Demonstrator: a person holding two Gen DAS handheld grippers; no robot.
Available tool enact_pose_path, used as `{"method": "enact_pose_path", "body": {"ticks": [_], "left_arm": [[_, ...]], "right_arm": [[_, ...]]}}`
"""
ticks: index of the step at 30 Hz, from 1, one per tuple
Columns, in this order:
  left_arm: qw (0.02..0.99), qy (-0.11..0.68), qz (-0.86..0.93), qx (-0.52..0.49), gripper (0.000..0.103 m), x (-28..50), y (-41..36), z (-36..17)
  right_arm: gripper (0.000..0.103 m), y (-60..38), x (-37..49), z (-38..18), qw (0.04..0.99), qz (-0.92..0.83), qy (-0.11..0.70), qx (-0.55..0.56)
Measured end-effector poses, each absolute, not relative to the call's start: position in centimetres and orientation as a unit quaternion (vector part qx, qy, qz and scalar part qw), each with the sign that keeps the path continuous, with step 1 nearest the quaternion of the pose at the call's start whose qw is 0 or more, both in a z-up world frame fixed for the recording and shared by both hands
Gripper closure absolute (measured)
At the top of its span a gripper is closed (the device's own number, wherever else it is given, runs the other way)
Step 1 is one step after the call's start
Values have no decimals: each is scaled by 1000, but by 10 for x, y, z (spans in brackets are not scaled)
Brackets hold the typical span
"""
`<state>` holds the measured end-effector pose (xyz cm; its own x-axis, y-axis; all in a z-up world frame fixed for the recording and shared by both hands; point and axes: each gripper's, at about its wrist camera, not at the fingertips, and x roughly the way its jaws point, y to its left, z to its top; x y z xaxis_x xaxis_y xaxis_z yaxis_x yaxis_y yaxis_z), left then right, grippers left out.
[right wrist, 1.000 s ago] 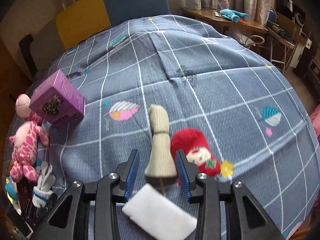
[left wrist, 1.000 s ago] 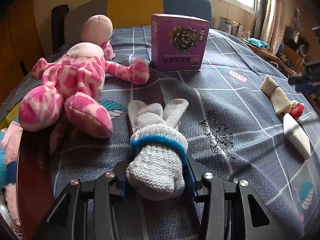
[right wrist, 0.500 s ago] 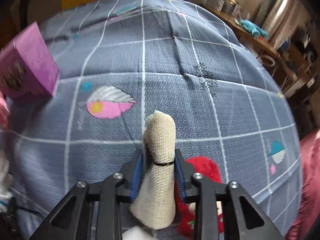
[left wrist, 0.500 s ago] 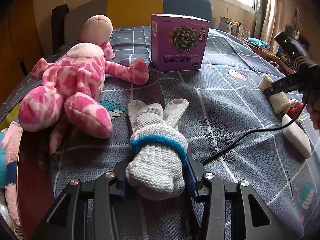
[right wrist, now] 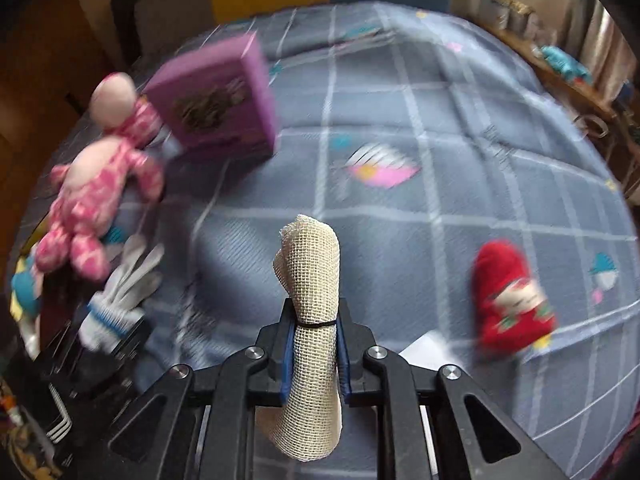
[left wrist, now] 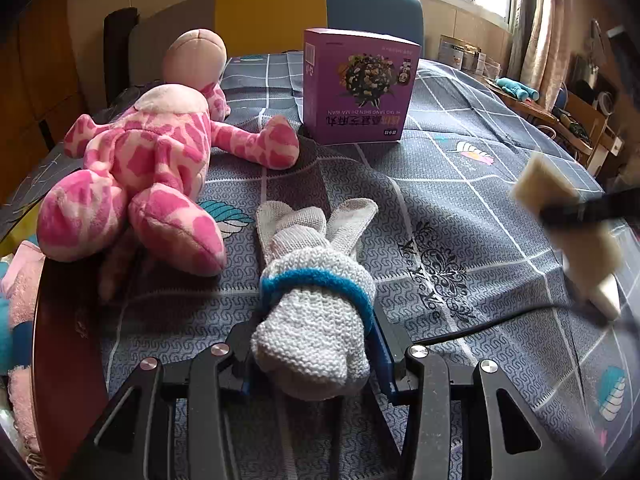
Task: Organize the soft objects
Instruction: 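Grasp the beige burlap tube with the right gripper and lift it, then carry the white glove into the gold tray and open the left gripper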
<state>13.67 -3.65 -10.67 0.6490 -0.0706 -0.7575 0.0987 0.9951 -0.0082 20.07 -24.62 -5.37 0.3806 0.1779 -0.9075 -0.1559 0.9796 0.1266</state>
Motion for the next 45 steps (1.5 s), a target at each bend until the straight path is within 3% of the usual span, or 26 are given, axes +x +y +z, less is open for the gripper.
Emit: {"method": "enact_pose_path", "body": {"ticks": [5, 11, 16, 31, 45], "left_arm": [[908, 417, -47, 15, 57, 136, -36, -107], [908, 417, -46, 18, 58, 137, -37, -106], [906, 419, -51, 20, 65, 135, -36, -100], [934, 353, -44, -9, 65, 88, -13, -14], [943, 331, 1, -33, 64, 49, 39, 16]], "right_arm": [[86, -233, 190, -93, 817, 100, 567, 19], [86, -245, 186, -99, 824, 117, 554, 35], [86, -241, 179, -104, 829, 123, 546, 13], [86, -233, 182, -102, 837, 126, 532, -18], [85, -219, 170, -101, 856, 122, 493, -91]]}}
